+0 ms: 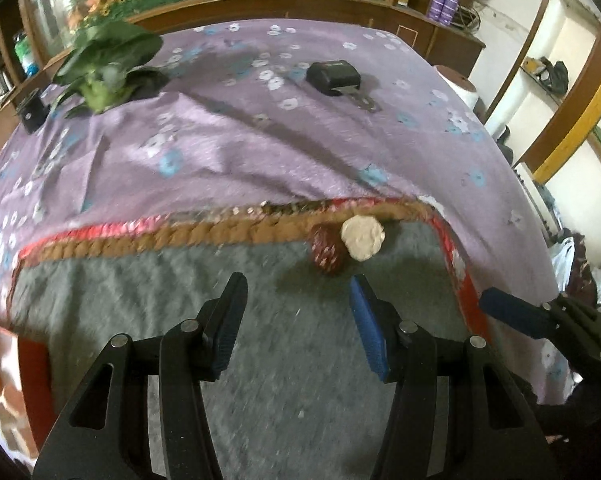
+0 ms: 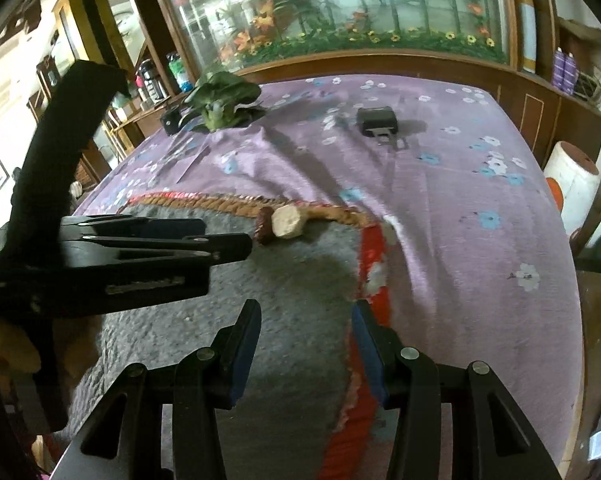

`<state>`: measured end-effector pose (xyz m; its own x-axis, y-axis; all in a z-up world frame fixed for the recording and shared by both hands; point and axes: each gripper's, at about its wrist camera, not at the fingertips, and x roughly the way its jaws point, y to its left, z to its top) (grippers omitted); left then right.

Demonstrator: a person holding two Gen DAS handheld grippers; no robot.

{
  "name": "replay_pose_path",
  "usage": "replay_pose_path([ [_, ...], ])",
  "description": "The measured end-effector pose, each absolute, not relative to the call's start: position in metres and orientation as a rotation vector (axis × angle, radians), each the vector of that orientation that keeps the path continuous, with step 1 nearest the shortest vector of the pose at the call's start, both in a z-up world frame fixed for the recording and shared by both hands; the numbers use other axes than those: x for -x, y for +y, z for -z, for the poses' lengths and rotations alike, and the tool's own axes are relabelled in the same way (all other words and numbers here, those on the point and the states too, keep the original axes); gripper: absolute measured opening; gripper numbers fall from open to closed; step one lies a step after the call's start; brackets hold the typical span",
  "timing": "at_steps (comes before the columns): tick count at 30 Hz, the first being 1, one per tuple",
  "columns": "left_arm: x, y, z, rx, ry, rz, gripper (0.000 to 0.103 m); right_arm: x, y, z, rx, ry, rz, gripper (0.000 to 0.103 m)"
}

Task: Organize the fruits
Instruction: 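Grasp the last red date with the left tool while the right tool grasps the pale cube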

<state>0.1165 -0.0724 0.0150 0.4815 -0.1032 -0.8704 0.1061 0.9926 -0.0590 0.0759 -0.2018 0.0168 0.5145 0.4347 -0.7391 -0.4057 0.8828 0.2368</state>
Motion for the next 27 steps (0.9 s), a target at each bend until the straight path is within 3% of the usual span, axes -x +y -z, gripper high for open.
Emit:
replay_pose_path([
  [7,-0.129,-0.08,-0.005,-0.062,1.05,0.163,0.049,-0.084,-0.214,-0.009,-0.076,0.915,-0.492,0.046],
  [9,-0.128,-0.08,-0.005,-0.062,1.049,0.205,0.027,-0.085,-0.214,-0.007,-0.082,0.921,-0.489,0.046],
  [11,-0.129,-0.079,-0.004,-0.067,1.05,0.205,0.016,-0.086,-0.214,-0.007,-0.082,0.922,-0.488,0.046],
  [27,-0.086,-0.044,-0.023,-0.002,1.016,0.152,0.016,-0.103,-0.152,-0.023,0.11,0.882,-0.559,0.046],
])
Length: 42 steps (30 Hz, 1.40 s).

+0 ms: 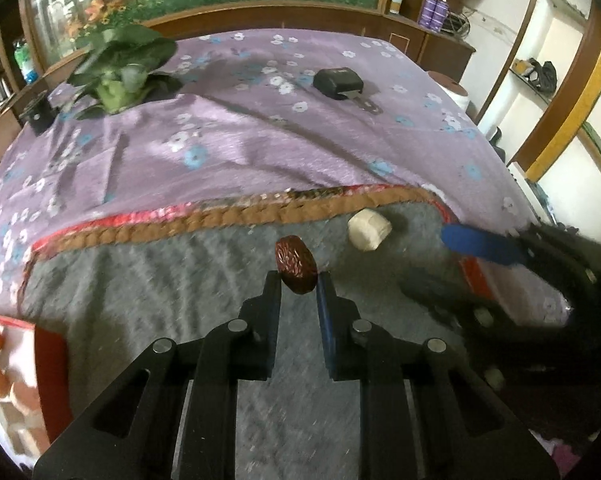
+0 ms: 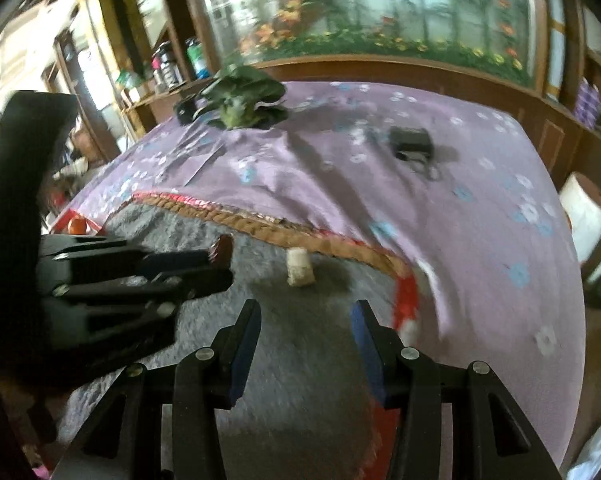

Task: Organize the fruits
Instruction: 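Grasp the last red date with the left tool while the right tool grasps the pale cube, then lift the date and cube off the mat and carry them toward the tray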

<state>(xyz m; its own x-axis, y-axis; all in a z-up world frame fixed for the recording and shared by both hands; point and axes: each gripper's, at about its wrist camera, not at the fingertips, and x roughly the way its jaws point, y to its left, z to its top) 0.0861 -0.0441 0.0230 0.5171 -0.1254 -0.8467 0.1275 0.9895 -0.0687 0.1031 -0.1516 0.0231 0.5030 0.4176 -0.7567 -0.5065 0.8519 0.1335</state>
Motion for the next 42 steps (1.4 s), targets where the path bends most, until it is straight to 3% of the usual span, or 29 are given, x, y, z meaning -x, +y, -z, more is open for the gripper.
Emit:
replay_pose_path([
  [11,-0.043,0.003,-0.045,0.026,0.966,0.091,0.016,-0.108,-0.11,-0.022,0.088,0.917,-0.772,0.046],
  [25,-0.026,0.024,-0.044,0.07,0.964,0.071,0.016,-0.124,-0.095,0.003,0.193,0.906,-0.577,0.046],
  [28,-0.024,0.028,-0.044,0.078,0.966,0.064,0.016,-0.124,-0.096,0.001,0.22,0.902,-0.551,0.024],
  [42,0.018,0.061,-0.054,0.097,0.923,-0.022,0.016,-0.042,-0.083,-0.033,0.118,0.854,-0.66,0.024],
])
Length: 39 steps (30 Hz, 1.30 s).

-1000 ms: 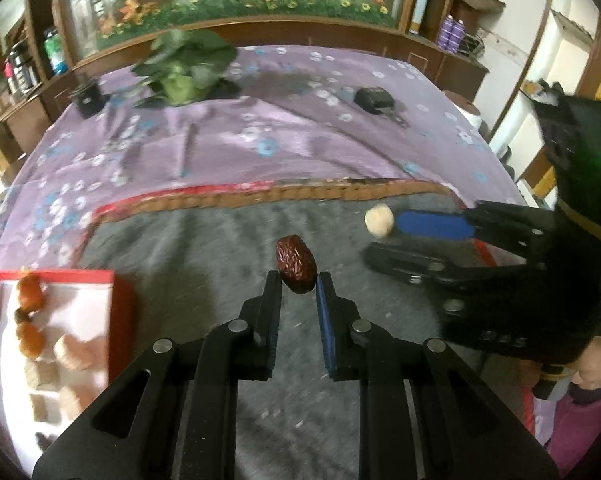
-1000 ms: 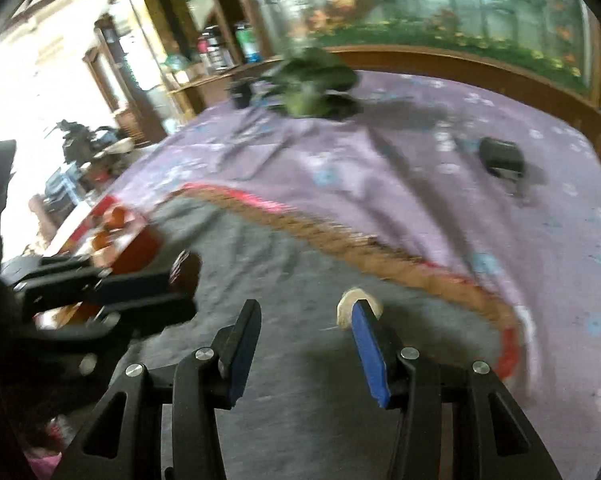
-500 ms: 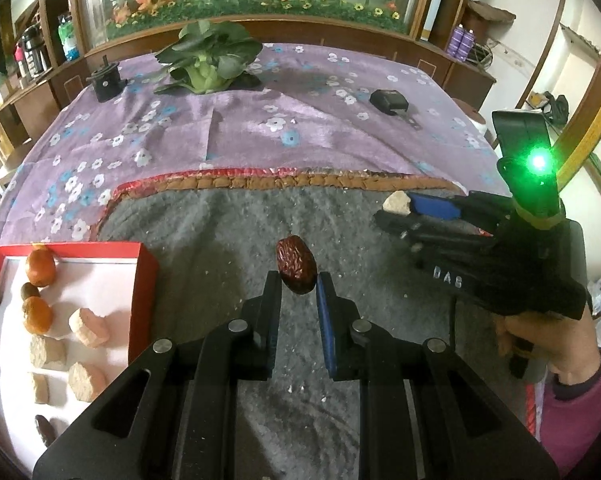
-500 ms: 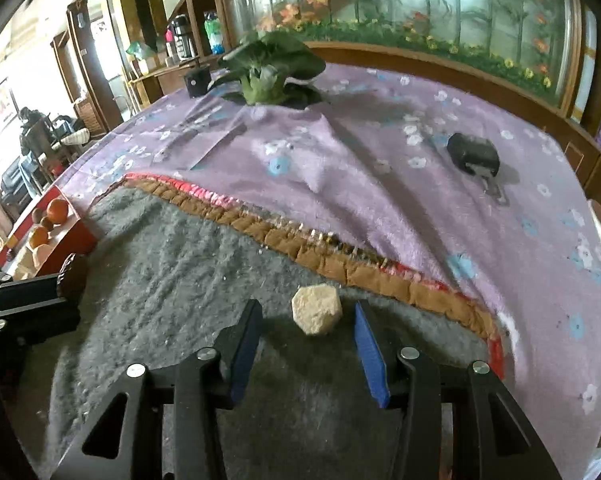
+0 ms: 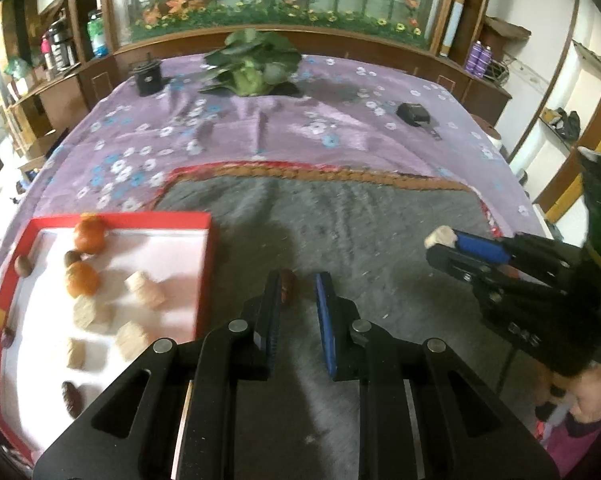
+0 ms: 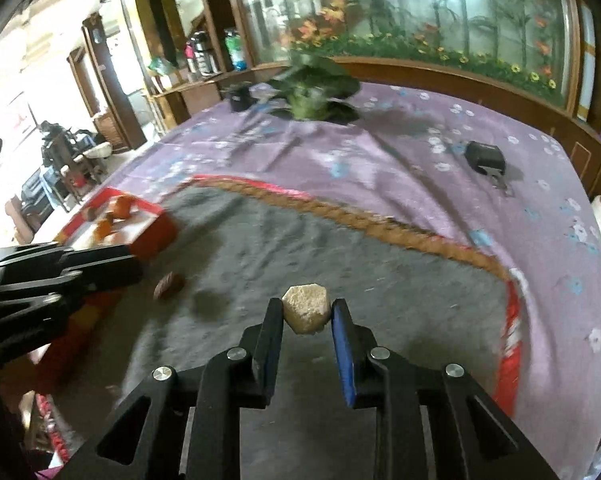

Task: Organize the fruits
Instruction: 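Lift the date and cube off the mat and carry them toward the tray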

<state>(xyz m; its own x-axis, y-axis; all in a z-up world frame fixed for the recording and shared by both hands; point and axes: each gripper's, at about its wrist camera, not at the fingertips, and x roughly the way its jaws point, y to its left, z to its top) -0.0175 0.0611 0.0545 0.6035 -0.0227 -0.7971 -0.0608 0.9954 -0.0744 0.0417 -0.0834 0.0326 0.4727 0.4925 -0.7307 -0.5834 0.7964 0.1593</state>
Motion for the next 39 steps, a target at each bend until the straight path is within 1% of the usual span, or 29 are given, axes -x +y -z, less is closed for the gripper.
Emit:
replay_pose_path([
  [9,0.053,0.1,-0.056,0.108,0.898,-0.117,0.017,-0.001,-0.035,-0.041,0.145,0.834,-0.76,0.024],
  [13,0.064,0.119,-0.057,0.163,0.905,-0.108,0.017,0.007,-0.026,-0.047,0.165,0.824,-0.769,0.024],
  [17,0.067,0.118,-0.058,0.193,0.92,-0.041,0.017,0.007,-0.029,-0.049,0.187,0.826,-0.746,0.024],
  [20,0.059,0.107,-0.054,0.227,0.956,0.029,0.016,0.006,-0.04,-0.046,0.168,0.834,-0.735,0.024],
  [24,0.048,0.08,-0.045,0.145,1.001,0.068,0.017,0.0,-0.056,-0.038,0.151,0.855,-0.713,0.024],
  [26,0.037,0.074,-0.042,0.145,1.011,0.054,0.016,-0.005,-0.062,-0.035,0.133,0.864,-0.712,0.024],
  [28,0.024,0.073,-0.039,0.139,1.009,0.048,0.016,-0.009,-0.068,-0.031,0.115,0.871,-0.714,0.024],
  [36,-0.027,0.08,-0.014,0.111,1.119,0.023,0.016,-0.022,-0.086,-0.026,0.066,0.874,-0.734,0.024],
  [38,-0.032,0.077,-0.011,0.095,1.137,0.033,0.017,-0.026,-0.089,-0.024,0.052,0.879,-0.737,0.024],
  [39,-0.035,0.075,-0.009,0.082,1.148,0.034,0.02,-0.028,-0.09,-0.023,0.046,0.881,-0.74,0.024],
])
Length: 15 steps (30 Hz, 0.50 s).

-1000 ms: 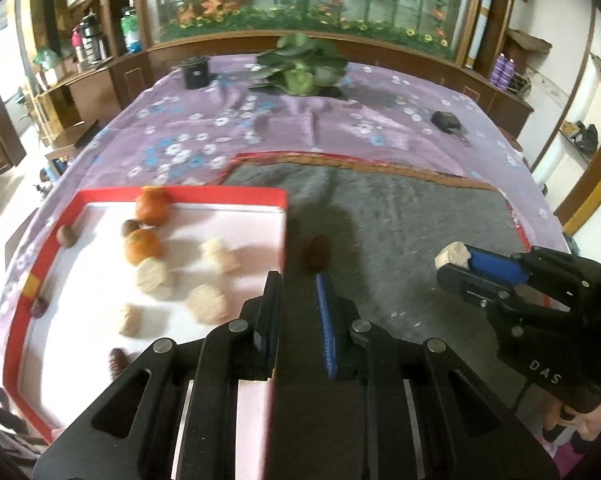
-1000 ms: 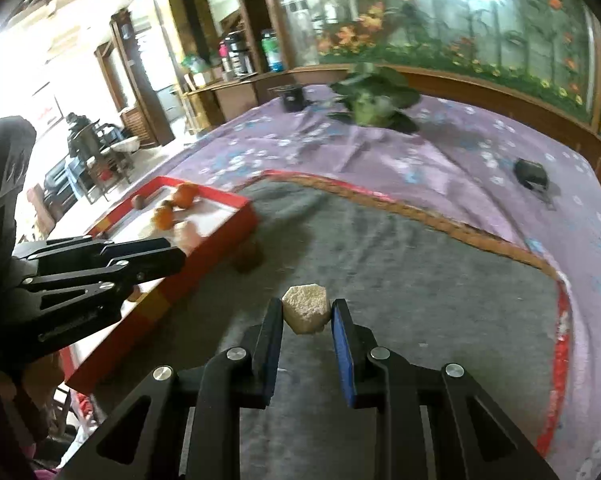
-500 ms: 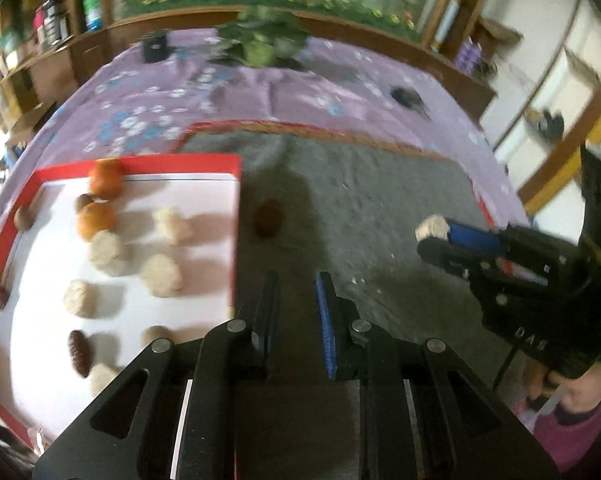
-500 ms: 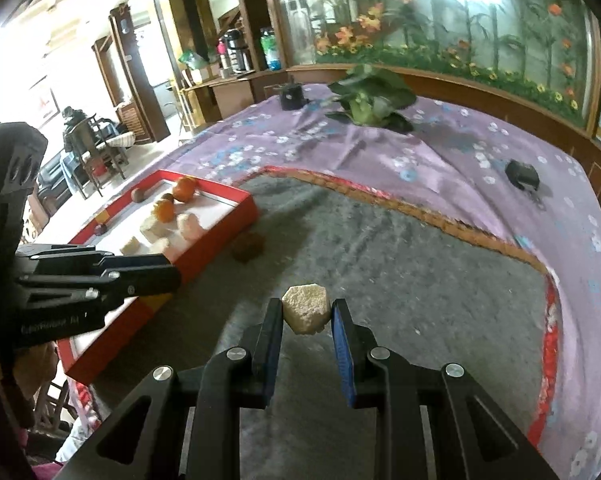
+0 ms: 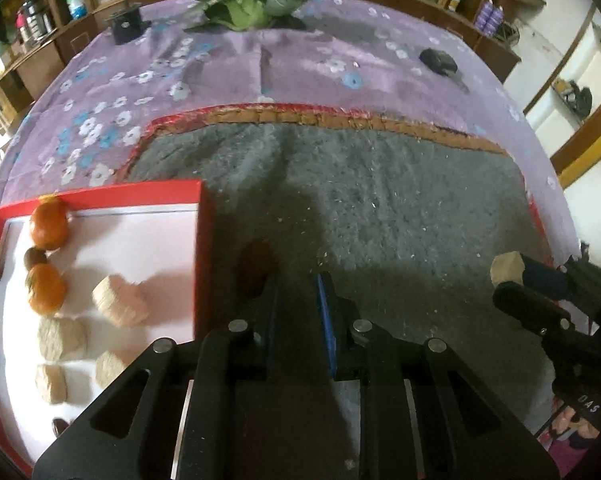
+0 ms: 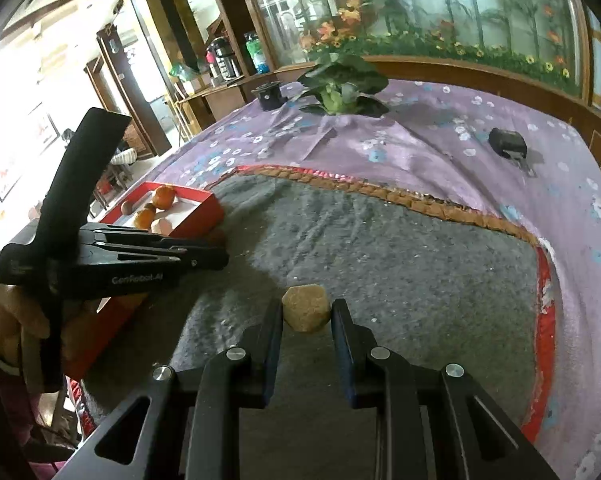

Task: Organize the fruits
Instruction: 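Lift the date and cube off the mat and carry them toward the tray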

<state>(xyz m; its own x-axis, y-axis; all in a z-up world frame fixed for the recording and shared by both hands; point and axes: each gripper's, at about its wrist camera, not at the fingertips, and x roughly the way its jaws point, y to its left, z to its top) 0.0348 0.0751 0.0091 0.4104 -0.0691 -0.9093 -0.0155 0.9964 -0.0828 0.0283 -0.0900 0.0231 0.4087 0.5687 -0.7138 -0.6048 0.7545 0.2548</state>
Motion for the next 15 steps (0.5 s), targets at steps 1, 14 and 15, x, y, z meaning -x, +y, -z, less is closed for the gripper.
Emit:
replay_pose_path([
  [1,-0.038,0.073,-0.006,0.065,1.16,0.028,0.02,-0.029,-0.09,-0.022,0.042,0.883,-0.741,0.024],
  [14,-0.009,0.075,-0.031,0.057,1.045,0.074,0.004,-0.017,-0.076,-0.032,0.079,0.867,-0.775,0.024],
  [15,-0.002,0.078,-0.038,0.076,1.027,0.074,0.004,-0.015,-0.073,-0.034,0.084,0.863,-0.78,0.024],
])
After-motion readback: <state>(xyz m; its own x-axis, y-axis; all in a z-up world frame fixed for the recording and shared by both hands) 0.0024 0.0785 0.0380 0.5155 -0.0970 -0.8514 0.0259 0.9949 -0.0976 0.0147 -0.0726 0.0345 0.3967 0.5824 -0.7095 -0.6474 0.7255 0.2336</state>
